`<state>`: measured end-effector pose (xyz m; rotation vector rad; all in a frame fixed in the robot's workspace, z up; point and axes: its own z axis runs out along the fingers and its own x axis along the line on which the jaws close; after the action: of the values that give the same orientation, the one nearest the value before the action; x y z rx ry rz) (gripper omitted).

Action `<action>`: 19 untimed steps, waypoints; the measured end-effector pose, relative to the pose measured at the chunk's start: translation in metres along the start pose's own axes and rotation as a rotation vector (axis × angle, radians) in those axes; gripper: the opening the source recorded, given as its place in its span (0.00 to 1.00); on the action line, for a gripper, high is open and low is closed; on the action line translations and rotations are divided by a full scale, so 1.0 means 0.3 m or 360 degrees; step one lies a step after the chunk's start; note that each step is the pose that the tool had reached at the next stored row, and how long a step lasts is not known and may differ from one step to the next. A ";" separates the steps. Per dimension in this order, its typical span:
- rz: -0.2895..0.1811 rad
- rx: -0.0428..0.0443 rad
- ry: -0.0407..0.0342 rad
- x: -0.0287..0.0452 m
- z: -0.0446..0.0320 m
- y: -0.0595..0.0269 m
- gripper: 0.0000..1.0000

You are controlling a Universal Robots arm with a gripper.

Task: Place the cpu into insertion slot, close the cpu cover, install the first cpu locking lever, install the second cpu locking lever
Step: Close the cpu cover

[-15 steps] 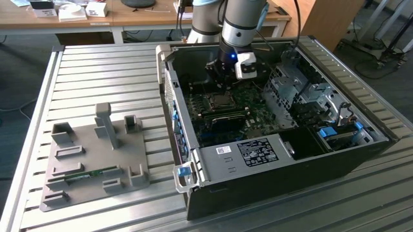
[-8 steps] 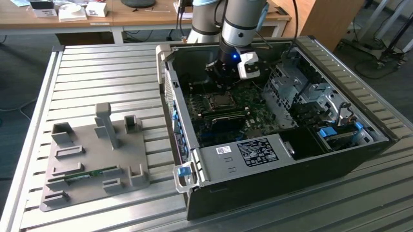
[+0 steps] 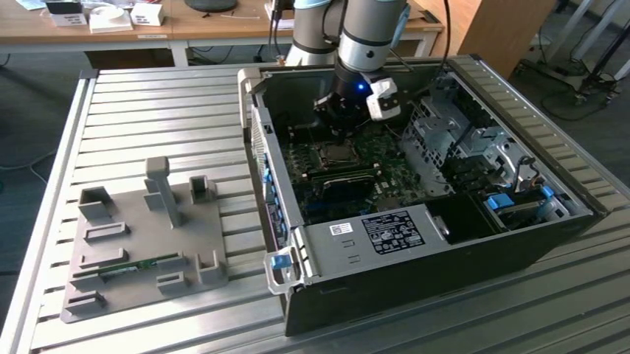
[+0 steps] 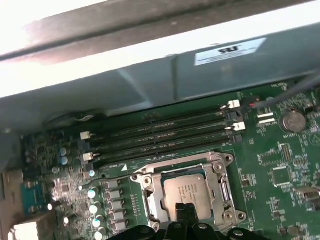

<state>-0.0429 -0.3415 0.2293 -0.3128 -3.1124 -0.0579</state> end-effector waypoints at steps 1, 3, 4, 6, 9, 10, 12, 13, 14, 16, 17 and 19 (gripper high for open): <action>-0.0021 -0.0001 -0.0001 0.000 0.000 0.000 0.11; -0.0059 -0.0004 -0.0007 0.000 0.001 0.000 0.11; -0.0077 -0.0006 -0.0010 0.000 0.001 0.000 0.11; -0.0113 -0.0010 -0.0016 0.000 0.001 0.000 0.11; -0.0167 -0.0014 -0.0026 0.000 0.002 0.000 0.11; -0.0183 -0.0016 -0.0029 0.000 0.002 0.000 0.11; -0.0214 -0.0017 -0.0036 0.000 0.002 0.000 0.11; -0.0231 -0.0019 -0.0039 0.000 0.002 0.000 0.11; -0.0248 -0.0020 -0.0042 0.000 0.002 0.000 0.11; -0.0286 -0.0022 -0.0049 0.000 0.003 0.000 0.11; -0.0304 -0.0022 -0.0050 0.000 0.003 0.000 0.11; -0.0322 -0.0022 -0.0051 0.001 0.003 0.000 0.11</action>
<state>-0.0431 -0.3415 0.2285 0.0022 -3.1647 -0.0774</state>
